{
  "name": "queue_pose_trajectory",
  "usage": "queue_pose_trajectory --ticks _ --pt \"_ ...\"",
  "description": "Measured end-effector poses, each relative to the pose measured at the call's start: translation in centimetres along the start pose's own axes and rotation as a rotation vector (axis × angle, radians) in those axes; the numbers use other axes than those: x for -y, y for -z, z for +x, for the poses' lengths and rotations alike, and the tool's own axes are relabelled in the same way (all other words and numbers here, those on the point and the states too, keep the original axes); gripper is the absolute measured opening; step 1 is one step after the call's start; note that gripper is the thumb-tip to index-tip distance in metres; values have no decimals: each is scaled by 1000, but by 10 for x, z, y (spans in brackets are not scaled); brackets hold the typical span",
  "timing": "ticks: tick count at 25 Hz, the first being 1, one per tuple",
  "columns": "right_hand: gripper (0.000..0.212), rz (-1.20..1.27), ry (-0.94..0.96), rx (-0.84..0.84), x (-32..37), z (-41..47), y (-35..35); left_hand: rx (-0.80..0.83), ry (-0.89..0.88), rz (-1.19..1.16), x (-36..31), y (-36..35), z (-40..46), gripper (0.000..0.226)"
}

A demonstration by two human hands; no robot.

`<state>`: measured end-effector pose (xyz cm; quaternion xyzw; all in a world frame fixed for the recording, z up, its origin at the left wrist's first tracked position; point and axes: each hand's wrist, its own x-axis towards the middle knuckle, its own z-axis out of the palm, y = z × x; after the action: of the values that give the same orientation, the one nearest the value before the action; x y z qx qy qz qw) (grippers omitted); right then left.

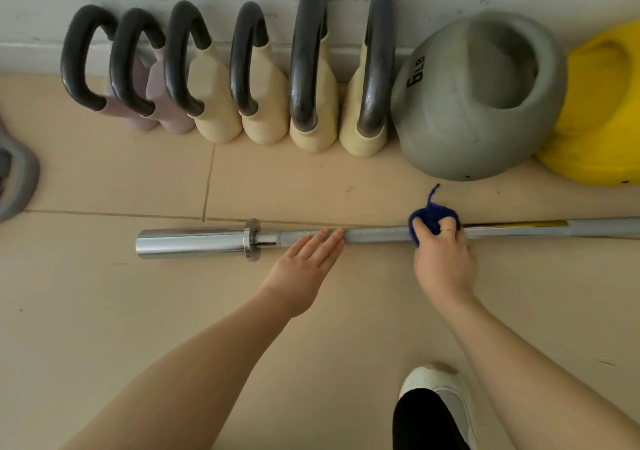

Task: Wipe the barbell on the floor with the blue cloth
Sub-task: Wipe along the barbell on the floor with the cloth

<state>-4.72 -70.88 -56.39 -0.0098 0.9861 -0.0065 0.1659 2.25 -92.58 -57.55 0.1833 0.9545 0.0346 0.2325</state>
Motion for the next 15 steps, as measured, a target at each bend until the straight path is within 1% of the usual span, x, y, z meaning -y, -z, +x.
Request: queue_pose_trajectory --ticks 2,3,4,6,7,8,9,11,13,14,15 --pt "49 33 151 19 6 -6 -2 9 21 29 0 3 2 74" --pt "49 35 180 0 -4 -2 1 13 30 33 0 4 4 76" --pt "48 52 139 -22 -19 5 6 19 39 30 -1 6 6 77" --pt "46 96 -97 -95 -48 17 13 22 65 15 -1 9 10 78" --pt "45 109 -197 -105 -50 19 14 20 78 4 -1 11 12 78" --pt "44 118 -215 -85 -41 18 14 22 86 -8 -2 11 13 77" --pt "42 126 -171 -41 -25 15 13 26 90 -18 -1 13 15 77" --pt "44 114 11 33 4 6 7 36 97 -36 0 14 16 76" --pt "47 66 174 43 6 10 7 43 92 -37 3 16 19 76" --pt "46 27 194 38 -5 16 11 51 85 -34 5 17 20 76" --pt "45 1 140 13 -18 21 13 60 80 -33 6 18 22 76"
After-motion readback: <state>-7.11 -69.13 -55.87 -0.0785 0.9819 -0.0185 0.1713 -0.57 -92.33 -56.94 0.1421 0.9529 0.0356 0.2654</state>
